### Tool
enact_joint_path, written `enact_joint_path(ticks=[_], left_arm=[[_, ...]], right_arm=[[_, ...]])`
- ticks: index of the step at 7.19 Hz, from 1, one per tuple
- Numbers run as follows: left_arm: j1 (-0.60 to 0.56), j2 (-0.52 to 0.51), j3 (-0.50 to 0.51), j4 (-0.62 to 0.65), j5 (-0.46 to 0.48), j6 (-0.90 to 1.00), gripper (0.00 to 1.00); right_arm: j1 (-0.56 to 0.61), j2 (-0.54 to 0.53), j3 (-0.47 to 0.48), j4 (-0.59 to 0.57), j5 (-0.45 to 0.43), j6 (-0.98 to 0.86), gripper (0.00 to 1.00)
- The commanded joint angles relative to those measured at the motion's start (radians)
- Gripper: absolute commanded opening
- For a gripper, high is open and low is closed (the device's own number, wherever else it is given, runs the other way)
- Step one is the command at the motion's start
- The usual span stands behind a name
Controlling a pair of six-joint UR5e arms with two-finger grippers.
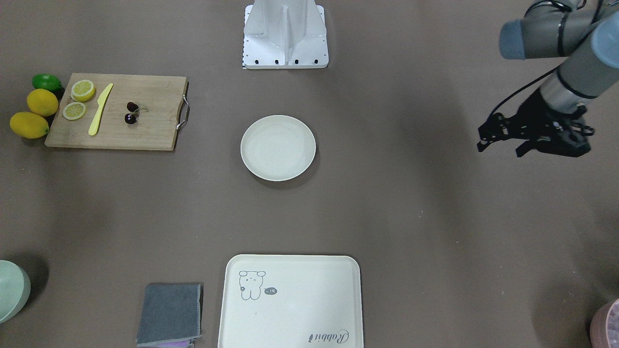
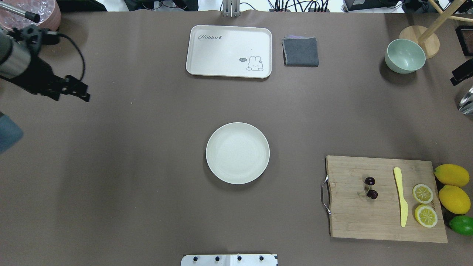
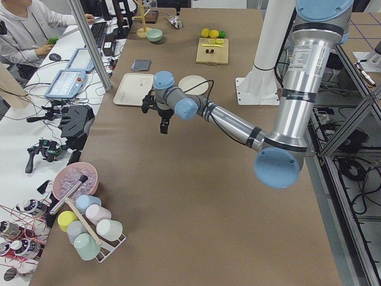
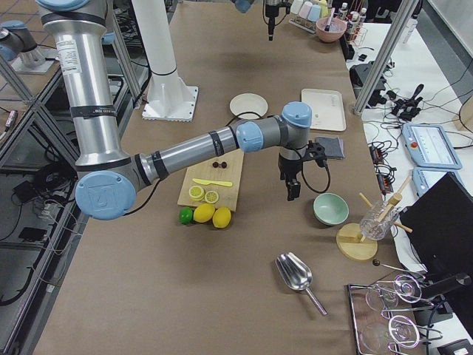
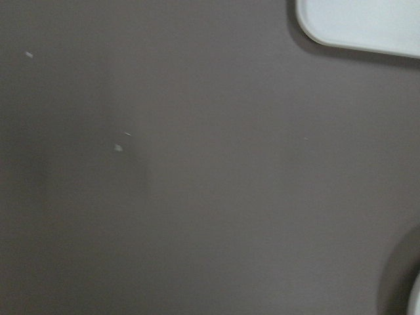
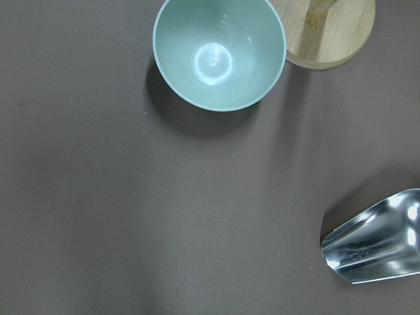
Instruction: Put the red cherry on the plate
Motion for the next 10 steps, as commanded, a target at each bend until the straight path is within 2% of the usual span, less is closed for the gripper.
enact_joint_path(ticks=[1, 2, 4, 5, 6, 7, 8, 9, 10], left_arm=[[-0.244, 0.102, 0.137, 0.020, -0.033, 0.401, 0.98], [-0.322, 0.102, 0.205, 0.049, -0.036, 0.530, 0.98], [-0.374, 0.103, 0.224, 0.066, -0.036, 0.602, 0.98], [-0.374, 0.103, 0.222, 0.064, -0.037, 0.617, 0.98], [-0.375, 0.108, 0.219, 0.058, -0.037, 0.623, 0.98], [-0.374, 0.146, 0.180, 0.058, -0.036, 0.619, 0.98], [-0.374, 0.148, 0.158, 0.058, -0.036, 0.614, 0.98], [-0.372, 0.148, 0.158, 0.058, -0.031, 0.613, 0.98], [-0.371, 0.146, 0.158, 0.058, -0.031, 0.610, 0.98]], right_arm=[[0.000, -0.001, -0.001, -0.001, -0.001, 0.003, 1.00], [0.000, 0.001, 0.002, -0.019, -0.001, 0.003, 1.00], [0.001, -0.005, 0.002, -0.024, 0.009, 0.009, 1.00], [0.008, -0.001, 0.008, -0.035, 0.048, 0.031, 1.00], [0.009, 0.072, 0.038, -0.132, 0.123, 0.096, 1.00], [-0.033, 0.099, 0.108, -0.189, 0.213, 0.182, 1.00], [-0.133, 0.109, 0.180, -0.187, 0.239, 0.356, 1.00], [-0.225, 0.128, 0.227, -0.184, 0.237, 0.549, 1.00], [-0.303, 0.116, 0.247, -0.182, 0.224, 0.572, 1.00]])
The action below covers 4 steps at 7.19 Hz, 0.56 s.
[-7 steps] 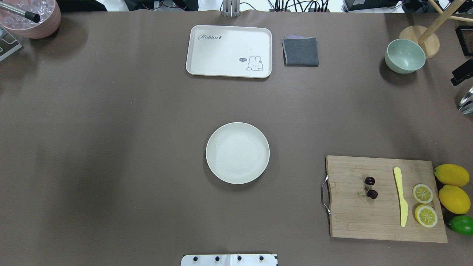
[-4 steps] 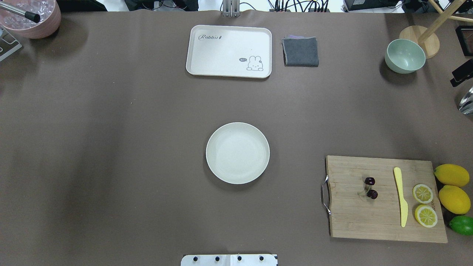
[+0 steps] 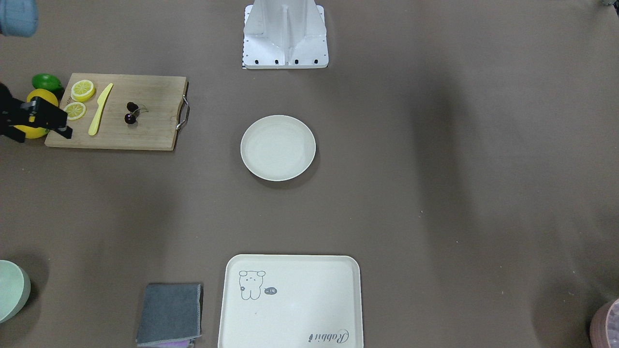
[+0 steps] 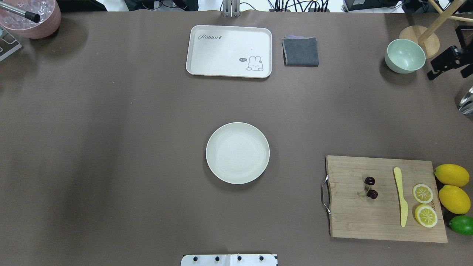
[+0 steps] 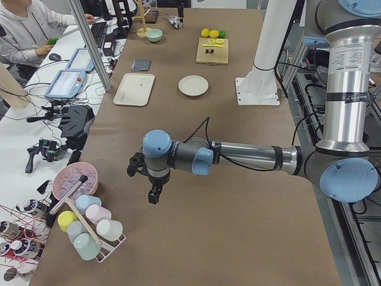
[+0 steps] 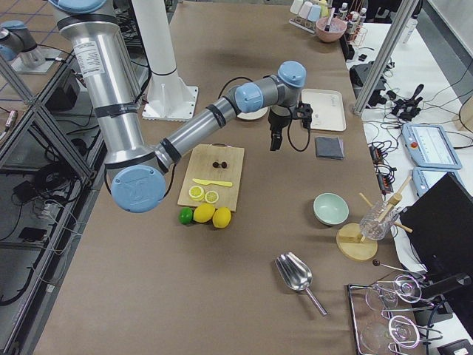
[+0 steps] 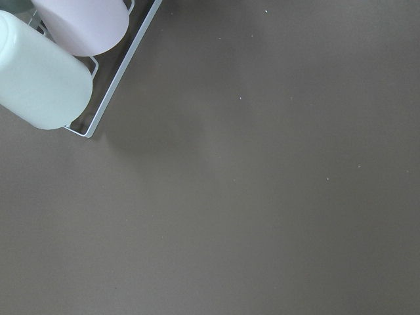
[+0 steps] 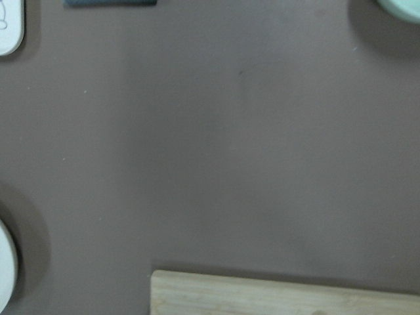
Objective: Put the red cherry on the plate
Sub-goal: 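Move the right gripper over the dark red cherries on the cutting board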
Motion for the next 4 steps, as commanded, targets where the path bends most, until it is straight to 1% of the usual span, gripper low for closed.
enact_joint_path(ticks=[1, 2, 3, 4], left_arm=[[0.002, -0.003, -0.016, 0.000, 0.003, -0.006, 0.98], [0.003, -0.007, -0.042, 0.003, 0.006, -0.008, 0.98], [0.005, -0.009, -0.056, 0.001, 0.008, -0.038, 0.98], [0.009, -0.003, -0.071, 0.001, 0.008, -0.045, 0.98]], right_arm=[[-0.159, -0.032, 0.037, 0.004, -0.004, 0.096, 1.00], [-0.225, -0.049, 0.046, 0.007, 0.002, 0.091, 1.00], [-0.260, -0.054, 0.040, 0.007, -0.013, 0.100, 1.00], [-0.277, -0.103, 0.061, 0.022, -0.087, 0.093, 1.00]])
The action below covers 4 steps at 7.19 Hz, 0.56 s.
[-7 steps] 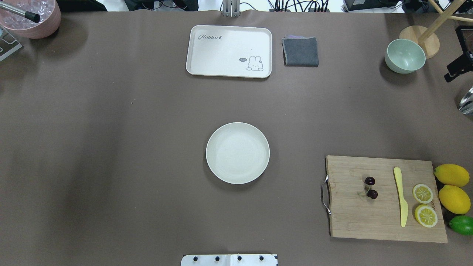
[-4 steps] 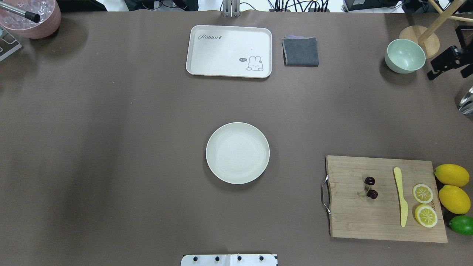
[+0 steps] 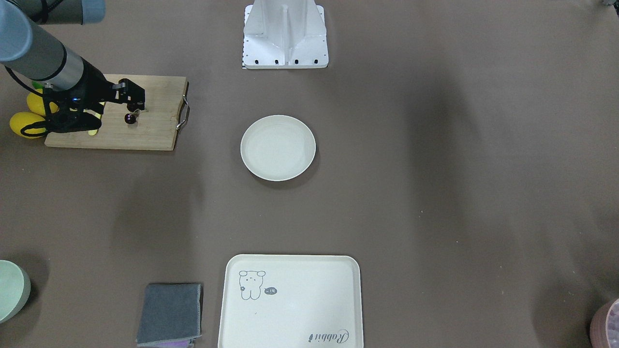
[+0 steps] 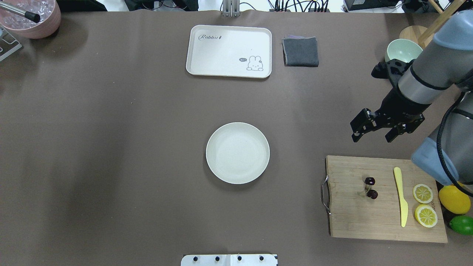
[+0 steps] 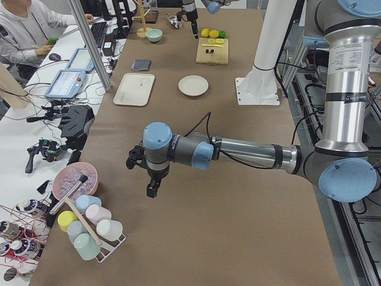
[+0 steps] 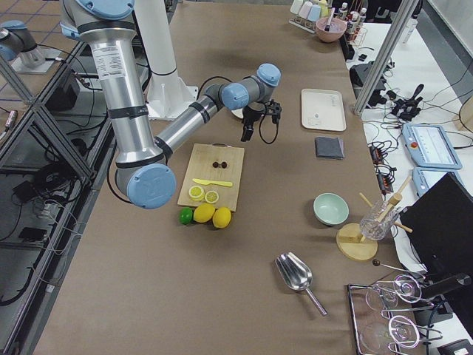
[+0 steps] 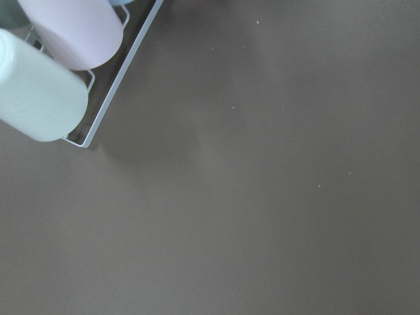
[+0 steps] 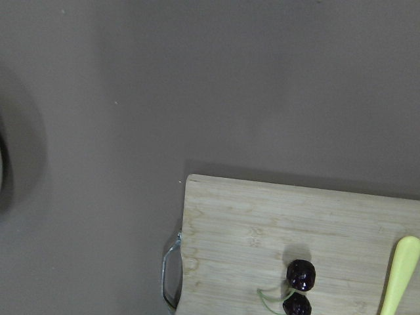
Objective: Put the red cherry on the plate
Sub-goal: 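Move the right gripper over the dark red cherries on the cutting board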
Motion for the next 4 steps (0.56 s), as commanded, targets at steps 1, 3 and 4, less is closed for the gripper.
enact_joint_path(ticks=[1, 3, 4], left_arm=[[0.006, 0.005, -0.028, 0.000, 0.001, -0.015, 0.98], [0.007, 0.006, -0.042, 0.000, 0.001, -0.015, 0.98], [0.009, 0.006, -0.042, 0.001, 0.001, -0.015, 0.98]], right_arm=[[-0.051, -0.114, 0.014, 0.089, -0.080, -0.007, 1.00], [-0.073, -0.309, -0.064, 0.518, -0.133, 0.010, 1.00], [-0.079, -0.301, -0.098, 0.546, -0.136, 0.083, 1.00]])
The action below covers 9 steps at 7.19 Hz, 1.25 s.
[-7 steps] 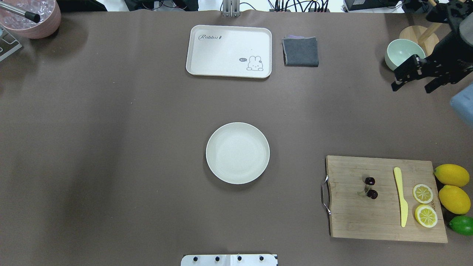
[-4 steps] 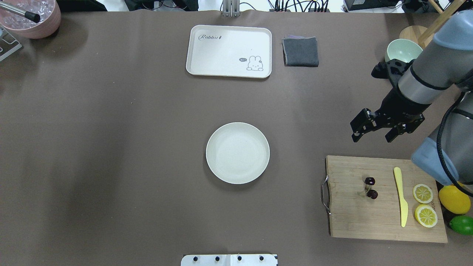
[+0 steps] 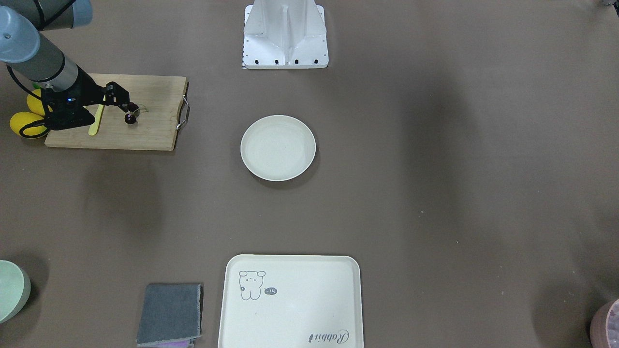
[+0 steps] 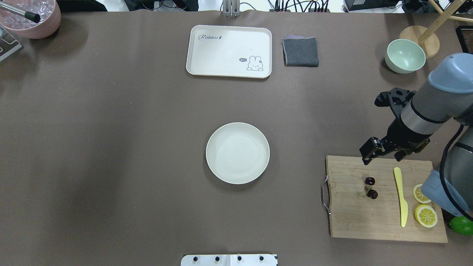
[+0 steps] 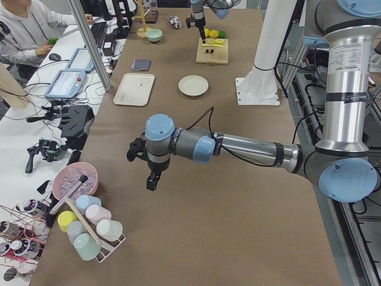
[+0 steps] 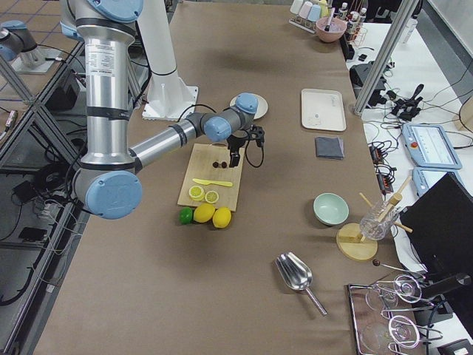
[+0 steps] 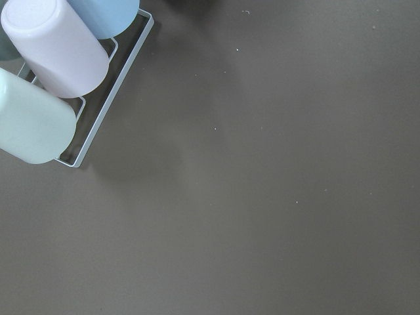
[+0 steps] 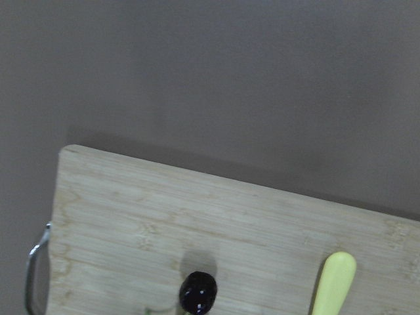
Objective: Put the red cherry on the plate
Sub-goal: 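Move the right gripper over the dark red cherries on the cutting board, then lower the right gripper and close it on the cherry stems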
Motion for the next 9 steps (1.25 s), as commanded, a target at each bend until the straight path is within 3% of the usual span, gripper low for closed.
enact_joint_path(ticks=[1, 5, 9], left_arm=[[0.002, 0.010, -0.004, 0.000, 0.000, 0.000, 0.98], [0.006, 0.015, -0.004, -0.002, 0.000, 0.000, 0.98], [0.006, 0.015, -0.004, -0.002, 0.000, 0.001, 0.98]], right_arm=[[-0.036, -0.033, -0.049, 0.132, -0.017, 0.131, 0.97], [-0.111, 0.019, -0.052, 0.132, -0.052, 0.258, 0.97], [-0.140, 0.016, -0.064, 0.133, -0.091, 0.261, 0.93]])
